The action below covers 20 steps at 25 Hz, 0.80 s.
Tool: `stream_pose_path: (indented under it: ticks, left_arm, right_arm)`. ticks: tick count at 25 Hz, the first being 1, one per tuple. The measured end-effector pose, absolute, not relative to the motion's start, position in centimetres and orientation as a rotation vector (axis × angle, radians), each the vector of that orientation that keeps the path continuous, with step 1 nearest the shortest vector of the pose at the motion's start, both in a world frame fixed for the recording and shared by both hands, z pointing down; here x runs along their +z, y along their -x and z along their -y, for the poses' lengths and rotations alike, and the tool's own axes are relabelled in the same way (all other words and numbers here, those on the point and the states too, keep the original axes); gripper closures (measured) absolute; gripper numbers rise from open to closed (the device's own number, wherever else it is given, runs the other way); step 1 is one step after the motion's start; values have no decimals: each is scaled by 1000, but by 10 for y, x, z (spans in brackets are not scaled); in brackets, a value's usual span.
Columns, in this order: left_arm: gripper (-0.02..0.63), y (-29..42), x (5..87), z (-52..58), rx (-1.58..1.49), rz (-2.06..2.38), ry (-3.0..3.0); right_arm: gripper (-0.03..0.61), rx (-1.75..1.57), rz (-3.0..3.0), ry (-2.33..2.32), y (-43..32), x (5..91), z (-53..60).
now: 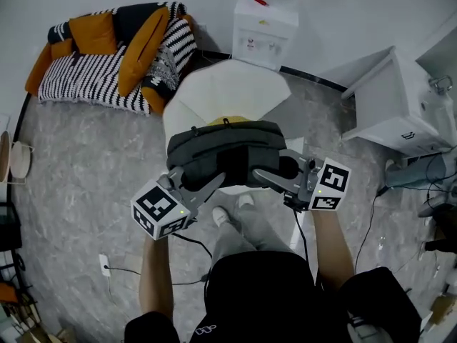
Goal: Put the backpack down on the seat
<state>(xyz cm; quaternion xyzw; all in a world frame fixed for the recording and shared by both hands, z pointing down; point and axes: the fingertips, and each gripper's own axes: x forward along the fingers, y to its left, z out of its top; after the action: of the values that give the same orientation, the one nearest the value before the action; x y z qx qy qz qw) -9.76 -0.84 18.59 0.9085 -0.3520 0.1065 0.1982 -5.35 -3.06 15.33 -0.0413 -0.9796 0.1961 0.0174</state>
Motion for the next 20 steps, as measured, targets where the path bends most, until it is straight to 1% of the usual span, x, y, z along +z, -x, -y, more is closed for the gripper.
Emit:
stream_pose_path:
  ticks: [4,11,16,20]
  left_arm:
    - [584,102,220,16,290,942,-2493]
    - [584,91,271,28,282,850,-2410]
    - [584,85,309,22,289,777,-2385]
    - [584,83,343,11,233,744,-2323]
  right_arm:
    - [509,672,3002,81,58,186,38]
    - [509,760,2946,-73,48,236,48]
    - [509,840,2907,-134,42,275,42]
    - [508,882,2859,-168,41,307,31]
